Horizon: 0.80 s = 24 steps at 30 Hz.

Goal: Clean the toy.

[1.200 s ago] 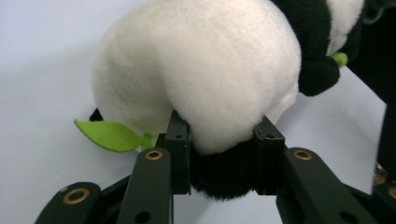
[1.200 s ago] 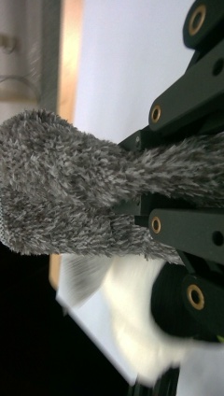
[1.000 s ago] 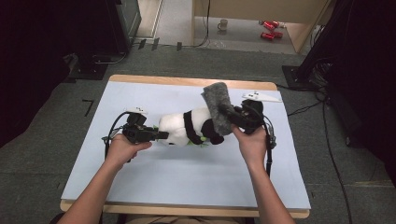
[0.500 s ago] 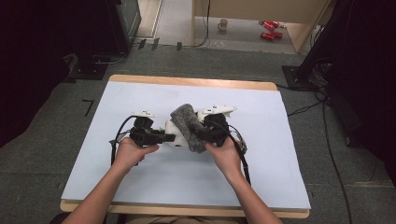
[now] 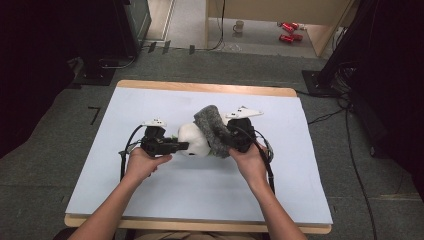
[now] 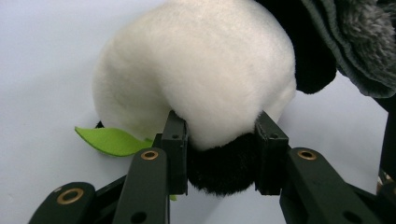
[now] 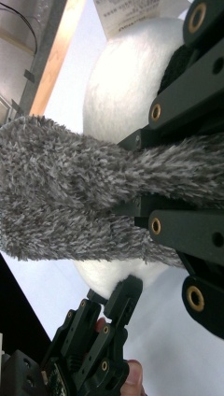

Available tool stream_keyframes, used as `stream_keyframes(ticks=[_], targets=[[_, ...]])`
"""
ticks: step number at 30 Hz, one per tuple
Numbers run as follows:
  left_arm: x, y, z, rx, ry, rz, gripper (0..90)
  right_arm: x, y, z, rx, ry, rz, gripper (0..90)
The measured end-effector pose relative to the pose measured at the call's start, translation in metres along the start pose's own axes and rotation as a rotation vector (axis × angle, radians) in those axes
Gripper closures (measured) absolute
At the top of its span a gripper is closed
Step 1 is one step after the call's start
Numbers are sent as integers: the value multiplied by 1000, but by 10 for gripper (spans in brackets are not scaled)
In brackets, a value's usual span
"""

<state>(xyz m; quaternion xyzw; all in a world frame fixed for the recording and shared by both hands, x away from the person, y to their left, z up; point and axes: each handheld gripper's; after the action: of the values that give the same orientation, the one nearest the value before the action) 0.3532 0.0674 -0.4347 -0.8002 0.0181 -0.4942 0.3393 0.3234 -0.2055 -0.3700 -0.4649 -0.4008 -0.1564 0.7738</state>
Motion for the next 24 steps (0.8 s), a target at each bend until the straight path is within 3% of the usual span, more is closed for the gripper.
stream_keyframes(ticks=[3,12,15,21,24], targets=[[-1,1,0,-4,11,-22,587,-2,4,-2,-30,-25,2,772],[-4,-1,-1,-4,94,-62,426,-3,3,-17,-46,12,-4,773],[-6,-3,4,12,102,-66,361,-3,1,-23,-54,27,-7,773],[-14,-1,15,32,107,-85,355,-2,-3,-35,-48,71,-17,772],[-18,7,20,41,137,-57,356,-1,-7,-41,-53,88,-28,772]])
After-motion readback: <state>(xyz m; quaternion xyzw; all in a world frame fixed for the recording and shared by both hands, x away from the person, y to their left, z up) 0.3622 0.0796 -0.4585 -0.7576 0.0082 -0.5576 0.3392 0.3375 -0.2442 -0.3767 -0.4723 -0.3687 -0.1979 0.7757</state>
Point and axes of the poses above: each handheld gripper's, and its own axes: y roughly forward along the jaws, x roughly out of its top, z roughly to its left, and after that the axes turned 9 degrees about y, right-handed
